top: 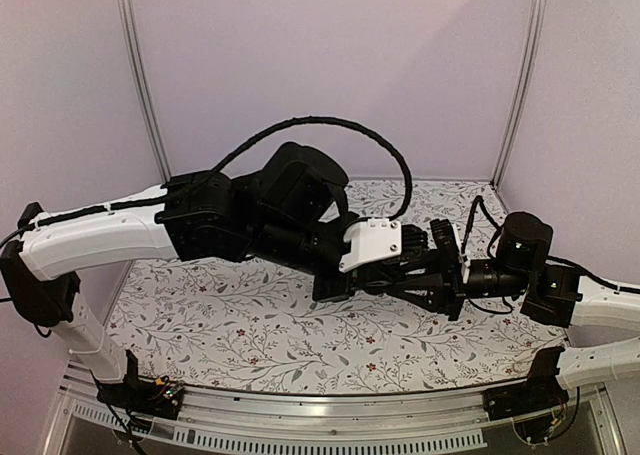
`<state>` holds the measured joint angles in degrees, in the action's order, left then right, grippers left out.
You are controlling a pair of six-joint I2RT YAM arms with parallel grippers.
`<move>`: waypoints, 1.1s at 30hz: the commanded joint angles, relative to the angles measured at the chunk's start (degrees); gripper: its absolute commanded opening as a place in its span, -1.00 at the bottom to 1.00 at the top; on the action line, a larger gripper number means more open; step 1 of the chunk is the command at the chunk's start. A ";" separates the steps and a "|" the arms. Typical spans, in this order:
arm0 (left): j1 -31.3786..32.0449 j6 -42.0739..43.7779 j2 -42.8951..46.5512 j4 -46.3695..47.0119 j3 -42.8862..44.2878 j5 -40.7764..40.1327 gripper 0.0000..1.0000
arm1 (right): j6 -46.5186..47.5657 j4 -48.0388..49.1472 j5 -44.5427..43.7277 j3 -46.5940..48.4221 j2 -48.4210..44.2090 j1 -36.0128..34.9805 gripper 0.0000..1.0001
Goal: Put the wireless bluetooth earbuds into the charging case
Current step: Adjust the right earbud in the right side groove of the charging case, then close the charging case with the earbuds inside.
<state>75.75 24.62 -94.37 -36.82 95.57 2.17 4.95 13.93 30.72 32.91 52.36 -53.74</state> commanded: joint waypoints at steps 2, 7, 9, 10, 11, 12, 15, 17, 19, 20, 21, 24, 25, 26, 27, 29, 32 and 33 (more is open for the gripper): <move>0.76 -0.03 2.28 -1.35 -0.81 1.88 -0.47 | -0.64 2.68 -1.52 0.39 -0.15 0.03 -1.00; 0.74 -0.03 6.80 2.32 -3.61 1.25 -0.10 | -0.47 2.74 -1.55 0.16 -0.30 -0.03 -1.00; 0.42 -0.14 9.68 5.30 -6.42 0.46 0.00 | -0.47 2.77 -1.39 0.14 -0.24 0.03 -1.00; -0.19 -0.52 11.12 6.82 -7.95 0.46 0.03 | -0.47 2.79 -1.20 0.14 -0.24 -0.01 -1.00; -1.07 -1.10 12.58 8.51 -9.88 0.75 0.09 | -0.51 2.91 -0.98 0.14 -0.36 0.02 -1.00; -2.72 -1.97 13.99 10.84 -11.83 1.70 0.16 | -0.55 3.16 -0.72 0.14 -0.47 0.03 -1.00; -6.38 -4.35 16.98 14.25 -16.46 5.18 0.37 | -0.73 3.82 0.41 0.14 -0.88 0.03 -1.00; -7.24 -4.77 17.37 15.59 -18.27 6.49 0.40 | -0.85 4.24 0.92 0.14 -1.31 0.03 -1.00; -7.43 -5.16 16.65 16.28 -18.82 6.32 0.40 | -0.84 4.51 1.46 0.23 -1.61 0.03 -1.00; -7.51 -5.41 15.94 16.29 -18.73 6.32 0.40 | -0.90 4.59 1.88 0.31 -1.64 0.03 -1.00; -7.52 -5.46 15.13 15.95 -18.34 6.39 0.39 | -0.95 4.75 2.30 0.34 -1.61 0.02 -1.00; -7.50 -5.32 13.18 15.44 -17.44 7.72 0.36 | -1.12 4.96 2.84 0.49 -1.55 -0.02 -1.00; -7.47 -5.19 12.70 15.54 -17.44 8.42 0.35 | -1.14 5.04 2.81 0.56 -1.48 0.03 -1.00; -7.52 -5.02 12.34 15.65 -17.43 9.08 0.34 | -1.17 5.12 2.70 0.59 -1.47 -0.02 -1.00; -7.51 -4.91 12.03 15.71 -17.37 9.77 0.33 | -1.24 5.14 2.54 0.58 -1.47 0.03 -1.00; -7.36 -4.50 11.45 15.67 -17.18 11.48 0.28 | -1.35 5.27 2.35 0.71 -1.26 0.03 -1.00; -6.36 -3.70 11.09 15.97 -17.19 12.92 0.23 | -1.52 5.40 1.82 0.71 -1.16 0.03 -1.00; -5.99 -3.42 10.79 15.99 -17.11 13.02 0.22 | -1.46 5.48 1.73 0.70 -1.12 0.03 -1.00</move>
<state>68.62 20.14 -83.05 -22.83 77.82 12.05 3.92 17.23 32.29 32.91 51.66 -53.71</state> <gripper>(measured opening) 0.621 0.227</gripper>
